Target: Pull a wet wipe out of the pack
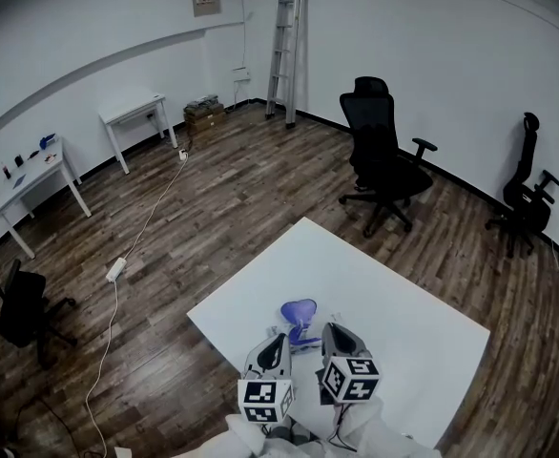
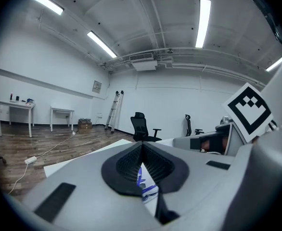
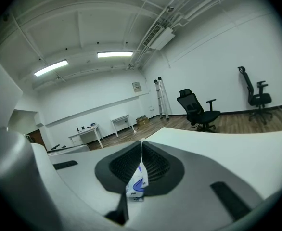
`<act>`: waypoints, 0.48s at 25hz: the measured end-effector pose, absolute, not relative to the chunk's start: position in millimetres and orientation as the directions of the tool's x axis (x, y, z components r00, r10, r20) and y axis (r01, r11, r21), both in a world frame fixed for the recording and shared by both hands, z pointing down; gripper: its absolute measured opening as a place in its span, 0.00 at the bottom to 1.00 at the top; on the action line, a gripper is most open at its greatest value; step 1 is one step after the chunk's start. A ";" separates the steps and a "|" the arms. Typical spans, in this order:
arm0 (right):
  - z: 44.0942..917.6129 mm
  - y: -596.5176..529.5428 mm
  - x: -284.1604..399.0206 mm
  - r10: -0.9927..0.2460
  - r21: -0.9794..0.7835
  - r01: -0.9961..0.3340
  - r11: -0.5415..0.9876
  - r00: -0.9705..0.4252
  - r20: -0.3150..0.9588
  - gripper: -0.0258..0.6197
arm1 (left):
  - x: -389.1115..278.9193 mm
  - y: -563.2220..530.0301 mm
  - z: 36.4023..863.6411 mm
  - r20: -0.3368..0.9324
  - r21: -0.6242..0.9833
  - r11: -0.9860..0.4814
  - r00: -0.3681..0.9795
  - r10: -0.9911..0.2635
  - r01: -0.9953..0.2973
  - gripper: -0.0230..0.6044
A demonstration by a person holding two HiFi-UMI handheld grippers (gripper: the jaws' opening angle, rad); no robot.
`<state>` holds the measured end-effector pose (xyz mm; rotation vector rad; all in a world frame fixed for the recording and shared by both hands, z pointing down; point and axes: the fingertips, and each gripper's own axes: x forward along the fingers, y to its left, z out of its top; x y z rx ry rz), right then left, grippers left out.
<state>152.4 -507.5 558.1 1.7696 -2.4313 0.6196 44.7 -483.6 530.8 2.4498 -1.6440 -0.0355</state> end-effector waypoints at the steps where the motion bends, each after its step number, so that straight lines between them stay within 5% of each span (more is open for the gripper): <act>1: 556.6 -504.7 154.9 -0.900 -0.277 -0.928 0.250 -0.328 0.286 0.06 | 45.4 -482.5 530.6 0.088 0.173 -0.367 0.386 -0.918 -0.914 0.03; 12: 547.1 -494.1 173.9 -0.911 -0.259 -0.938 0.228 -0.300 0.283 0.06 | 61.3 -484.8 520.0 0.074 0.177 -0.393 0.411 -0.909 -0.902 0.03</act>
